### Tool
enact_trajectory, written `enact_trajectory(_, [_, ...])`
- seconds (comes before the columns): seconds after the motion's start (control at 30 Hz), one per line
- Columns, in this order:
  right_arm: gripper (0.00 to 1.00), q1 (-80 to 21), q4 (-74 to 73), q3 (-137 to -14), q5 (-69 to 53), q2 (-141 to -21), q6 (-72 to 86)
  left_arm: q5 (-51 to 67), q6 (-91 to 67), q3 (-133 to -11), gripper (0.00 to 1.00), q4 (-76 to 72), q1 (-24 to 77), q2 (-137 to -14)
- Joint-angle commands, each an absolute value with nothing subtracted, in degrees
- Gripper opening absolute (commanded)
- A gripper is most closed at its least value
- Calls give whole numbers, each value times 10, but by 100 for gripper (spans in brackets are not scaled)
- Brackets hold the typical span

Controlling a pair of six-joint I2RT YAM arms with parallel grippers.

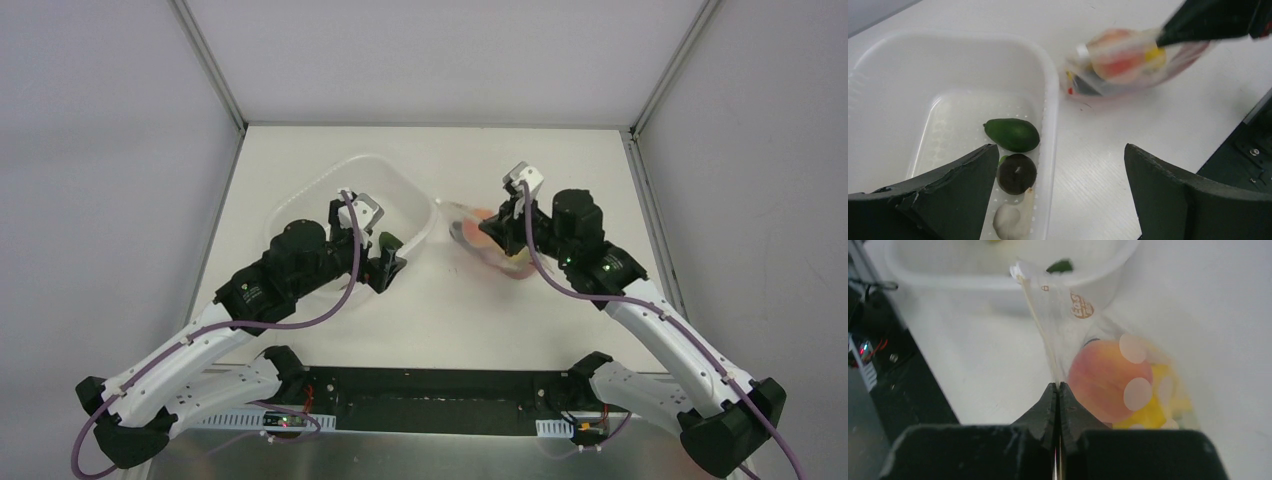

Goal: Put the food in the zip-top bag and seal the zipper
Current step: Place the zipper food storage bag at the center of the board, then reset both arms

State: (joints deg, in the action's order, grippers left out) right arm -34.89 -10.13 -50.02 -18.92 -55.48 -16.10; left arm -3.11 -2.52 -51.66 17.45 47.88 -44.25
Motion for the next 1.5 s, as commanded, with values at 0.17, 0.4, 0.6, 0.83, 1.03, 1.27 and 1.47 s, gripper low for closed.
enact_trajectory(0.17, [0,-414,-96,-404,-337,-528,-78,-124,-53,-509,99,119,473,-446])
enact_trajectory(0.4, [17,-416,-68,-408,-363,-543,-47,-115,-49,-518,99,125,472,-461])
enact_trajectory(0.6, [53,-416,-63,-472,-422,-554,25,-115,-51,-520,99,136,470,-461])
enact_trajectory(0.83, [64,-415,-43,-453,-217,-499,61,-124,-56,-520,99,152,463,-463])
enact_trajectory(1.03, [90,-400,-61,-408,132,-478,161,-119,-90,-530,99,168,406,-474])
enact_trajectory(1.27, [92,-306,-86,-424,112,-512,192,-84,-149,-550,99,206,284,-484])
enact_trajectory(1.47, [93,-146,-106,-454,37,-554,246,-35,-233,-506,99,182,142,-478])
